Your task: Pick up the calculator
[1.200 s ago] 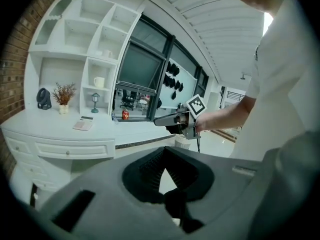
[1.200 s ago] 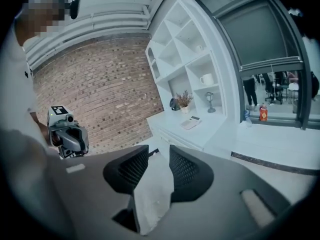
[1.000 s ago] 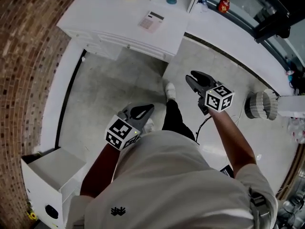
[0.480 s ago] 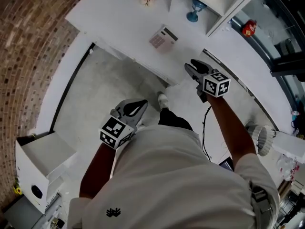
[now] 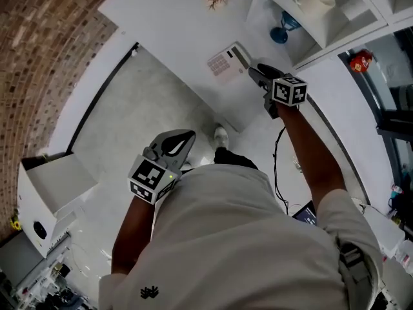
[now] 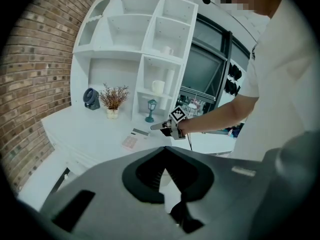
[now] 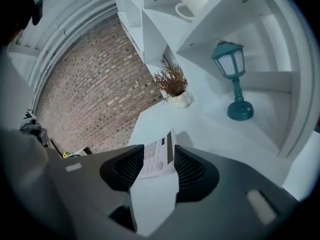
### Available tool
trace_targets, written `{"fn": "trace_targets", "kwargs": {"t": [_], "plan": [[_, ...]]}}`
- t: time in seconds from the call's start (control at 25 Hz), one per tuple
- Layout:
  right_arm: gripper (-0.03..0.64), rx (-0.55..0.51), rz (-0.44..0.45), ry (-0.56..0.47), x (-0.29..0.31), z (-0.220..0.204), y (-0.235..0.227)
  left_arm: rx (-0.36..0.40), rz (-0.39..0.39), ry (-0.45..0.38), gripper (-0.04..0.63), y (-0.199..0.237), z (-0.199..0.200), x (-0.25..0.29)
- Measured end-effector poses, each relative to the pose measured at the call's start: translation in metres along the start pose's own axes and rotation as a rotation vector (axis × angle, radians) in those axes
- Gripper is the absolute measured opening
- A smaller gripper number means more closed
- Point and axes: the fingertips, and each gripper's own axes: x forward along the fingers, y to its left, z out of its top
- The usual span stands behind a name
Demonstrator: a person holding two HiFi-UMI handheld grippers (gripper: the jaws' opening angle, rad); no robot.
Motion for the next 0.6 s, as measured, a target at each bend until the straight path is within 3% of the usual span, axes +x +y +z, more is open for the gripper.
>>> {"fn": "trace_targets", "kwargs": {"t": [0.28, 0.6], "plan": [[0.212, 0.049, 0.051, 0.057, 0.049, 0.006, -0.025, -0.052, 0.106, 0.001, 0.006, 0.019, 0.002, 0.000], [0.213, 0.084, 0.150, 0.155, 0.083, -0.001, -0.022, -0.103, 0.187, -0.007, 0.006, 0.030, -0.002, -0.004]]}}
